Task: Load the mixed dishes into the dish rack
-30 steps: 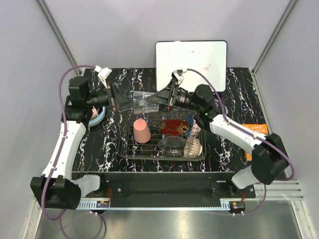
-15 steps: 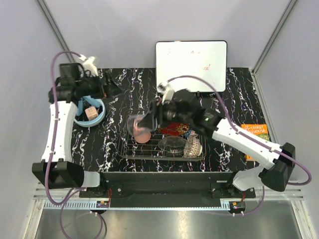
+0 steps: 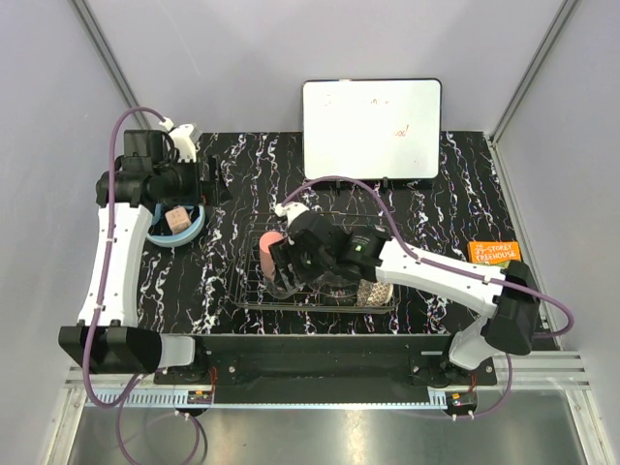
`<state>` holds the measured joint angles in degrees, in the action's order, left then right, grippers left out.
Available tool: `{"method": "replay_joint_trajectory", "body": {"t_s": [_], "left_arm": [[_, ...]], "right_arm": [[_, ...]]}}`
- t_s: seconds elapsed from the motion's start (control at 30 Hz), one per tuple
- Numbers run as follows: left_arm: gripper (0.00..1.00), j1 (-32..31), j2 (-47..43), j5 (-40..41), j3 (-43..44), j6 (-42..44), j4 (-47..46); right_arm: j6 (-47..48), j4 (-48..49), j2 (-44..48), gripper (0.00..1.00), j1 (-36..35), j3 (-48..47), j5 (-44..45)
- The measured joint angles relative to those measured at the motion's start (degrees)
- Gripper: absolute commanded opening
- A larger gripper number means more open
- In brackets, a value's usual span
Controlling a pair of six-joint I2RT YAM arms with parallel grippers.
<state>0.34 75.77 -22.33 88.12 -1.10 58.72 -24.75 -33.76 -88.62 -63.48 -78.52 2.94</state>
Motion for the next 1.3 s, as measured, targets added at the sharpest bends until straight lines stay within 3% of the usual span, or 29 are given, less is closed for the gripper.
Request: {"method": "replay_joint_trajectory", "body": {"t_s": [0.27, 0.67, 1.07, 1.2, 1.3], "left_arm": [[0.99, 0.0, -5.0, 0.4, -2.6, 3.6, 0.6], [0.99, 0.0, -5.1, 3.8, -9.1, 4.6, 1.2], [0.99, 0.0, -5.1, 3.7, -9.2, 4.6, 1.2], [0.99, 0.0, -5.2, 3.7, -9.2, 4.6, 1.1], [0.99, 0.0, -5.3, 3.7, -9.2, 4.8, 1.1]], "right_arm": [[2.8, -2.7, -6.0, 0.0, -3.4, -4.8, 5.2], [6.6, -3.9, -13.0, 0.0, -5.2, -6.1, 8.6], [7.7, -3.6, -17.5, 0.0, -5.2, -6.2, 9.7], [8.4, -2.5, -18.8, 0.18, -5.1, -6.2, 10.5], [9.2, -1.4, -19.1, 0.22, -5.2, -6.1, 11.0]]}}
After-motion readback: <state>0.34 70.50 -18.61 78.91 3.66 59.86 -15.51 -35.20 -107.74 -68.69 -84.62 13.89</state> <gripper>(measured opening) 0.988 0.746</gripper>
